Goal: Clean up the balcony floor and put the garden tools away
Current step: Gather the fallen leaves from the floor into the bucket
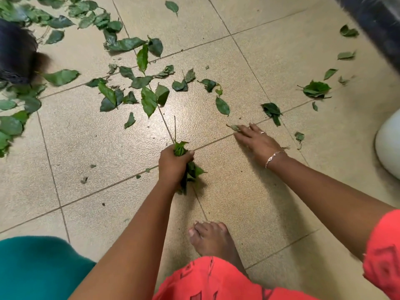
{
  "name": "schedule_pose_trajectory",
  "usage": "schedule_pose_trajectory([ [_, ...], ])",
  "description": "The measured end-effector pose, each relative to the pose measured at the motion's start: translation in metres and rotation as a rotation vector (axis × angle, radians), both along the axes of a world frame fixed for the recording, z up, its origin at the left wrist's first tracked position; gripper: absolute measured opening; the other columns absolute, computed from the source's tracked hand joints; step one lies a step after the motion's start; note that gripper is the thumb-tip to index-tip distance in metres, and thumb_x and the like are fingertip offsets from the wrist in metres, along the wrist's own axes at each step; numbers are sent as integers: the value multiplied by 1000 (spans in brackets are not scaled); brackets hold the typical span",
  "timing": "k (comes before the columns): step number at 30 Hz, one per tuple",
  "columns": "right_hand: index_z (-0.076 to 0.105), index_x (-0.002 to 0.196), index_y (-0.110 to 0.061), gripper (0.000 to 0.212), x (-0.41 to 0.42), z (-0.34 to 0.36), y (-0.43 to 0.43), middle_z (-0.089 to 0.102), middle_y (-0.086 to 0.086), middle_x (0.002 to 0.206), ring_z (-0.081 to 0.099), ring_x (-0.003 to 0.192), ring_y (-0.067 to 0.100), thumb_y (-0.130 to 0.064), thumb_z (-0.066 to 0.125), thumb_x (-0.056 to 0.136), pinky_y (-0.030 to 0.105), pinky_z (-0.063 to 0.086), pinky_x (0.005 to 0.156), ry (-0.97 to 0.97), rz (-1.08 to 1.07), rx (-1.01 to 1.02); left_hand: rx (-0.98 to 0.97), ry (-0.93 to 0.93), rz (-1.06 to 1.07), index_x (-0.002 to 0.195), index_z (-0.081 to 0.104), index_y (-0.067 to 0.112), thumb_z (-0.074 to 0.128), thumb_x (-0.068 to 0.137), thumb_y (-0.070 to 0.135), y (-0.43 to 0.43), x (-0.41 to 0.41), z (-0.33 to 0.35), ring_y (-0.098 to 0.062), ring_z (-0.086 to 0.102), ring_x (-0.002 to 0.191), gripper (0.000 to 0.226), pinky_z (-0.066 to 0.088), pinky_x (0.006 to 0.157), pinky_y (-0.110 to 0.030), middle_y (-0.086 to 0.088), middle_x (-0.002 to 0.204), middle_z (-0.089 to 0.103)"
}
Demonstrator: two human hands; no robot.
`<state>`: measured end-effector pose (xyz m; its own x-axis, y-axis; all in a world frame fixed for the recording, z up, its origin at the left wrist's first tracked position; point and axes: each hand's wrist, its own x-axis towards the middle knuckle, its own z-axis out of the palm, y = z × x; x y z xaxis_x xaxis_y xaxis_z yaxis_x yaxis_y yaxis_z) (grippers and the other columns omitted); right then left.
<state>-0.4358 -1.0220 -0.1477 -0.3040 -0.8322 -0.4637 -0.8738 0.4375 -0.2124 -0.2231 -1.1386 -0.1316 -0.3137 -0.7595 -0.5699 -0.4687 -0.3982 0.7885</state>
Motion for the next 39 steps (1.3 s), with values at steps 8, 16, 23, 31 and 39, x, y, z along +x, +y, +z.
schedule_pose_trajectory([
  [8, 71, 86, 0, 10, 17, 14, 15, 67, 10, 88, 59, 72, 13, 4, 68, 77, 8, 41, 64, -120, -421, -526, 609, 286, 194, 79, 57, 7, 59, 90, 8, 19, -33, 11, -14, 61, 45, 11, 51, 46, -24, -4, 54, 63],
  [16, 70, 78, -8, 19, 73, 37, -12, 68, 3, 77, 58, 72, 3, 10, 65, 73, 5, 42, 66, -506, -717, -755, 972, 602, 138, 92, 67, -2, 58, 83, 37, 34, -61, 16, -28, 68, 85, 41, 57, 77, -42, -17, 92, 67],
  [23, 71, 83, 0, 9, 41, 43, 18, 61, 4, 89, 54, 83, 17, -1, 62, 82, 29, 43, 75, -619, -475, -483, 940, 477, 135, 98, 59, -1, 50, 94, 14, 46, -71, 11, -25, 65, 73, 17, 57, 70, -38, -17, 88, 66],
  [31, 17, 148, -24, 85, -16, 14, 74, -4, 7, 157, 3, 143, 29, -26, 69, 81, 42, 13, 113, -134, -555, -56, 706, 317, 65, 84, 60, 9, 53, 92, 3, 49, -78, 0, -13, 57, 40, 12, 51, 49, -25, -2, 51, 60],
  [39, 5, 148, -29, 88, 27, -11, 56, -20, -5, 151, -21, 140, 20, 18, 40, 84, 35, -7, 113, -40, -94, -89, 706, 317, 33, 83, 58, 7, 54, 92, 5, 37, -71, -2, -15, 59, 44, 10, 52, 50, -26, -5, 56, 60],
])
